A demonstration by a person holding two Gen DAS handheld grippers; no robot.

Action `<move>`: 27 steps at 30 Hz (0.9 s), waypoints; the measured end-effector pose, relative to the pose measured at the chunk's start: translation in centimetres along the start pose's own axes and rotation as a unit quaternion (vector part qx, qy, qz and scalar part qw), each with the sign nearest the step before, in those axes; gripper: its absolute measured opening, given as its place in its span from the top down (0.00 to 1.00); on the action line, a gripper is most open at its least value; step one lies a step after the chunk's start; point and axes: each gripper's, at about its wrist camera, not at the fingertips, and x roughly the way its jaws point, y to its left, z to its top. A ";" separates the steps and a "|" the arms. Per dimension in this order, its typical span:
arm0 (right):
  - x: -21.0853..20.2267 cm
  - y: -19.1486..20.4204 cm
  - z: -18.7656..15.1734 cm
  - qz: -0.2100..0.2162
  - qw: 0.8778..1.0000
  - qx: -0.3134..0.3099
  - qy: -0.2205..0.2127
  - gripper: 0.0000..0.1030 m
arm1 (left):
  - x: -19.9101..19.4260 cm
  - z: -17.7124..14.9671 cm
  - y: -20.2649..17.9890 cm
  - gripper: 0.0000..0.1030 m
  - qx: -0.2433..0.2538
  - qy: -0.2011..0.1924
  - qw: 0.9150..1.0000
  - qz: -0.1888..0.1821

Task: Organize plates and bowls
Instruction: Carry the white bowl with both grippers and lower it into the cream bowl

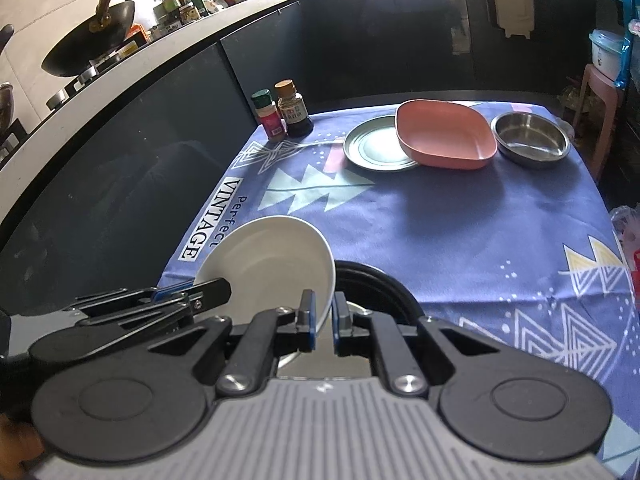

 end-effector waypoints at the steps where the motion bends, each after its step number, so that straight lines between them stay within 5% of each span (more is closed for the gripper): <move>1: 0.0 0.0 -0.2 0.000 1.000 0.000 0.000 0.64 | 0.0 -0.1 -0.1 0.92 0.001 0.000 1.000 0.000; 27: 1.1 -1.2 -2.8 -0.009 0.999 0.002 0.041 0.63 | 1.7 -2.8 -1.1 0.92 0.019 0.050 0.999 0.003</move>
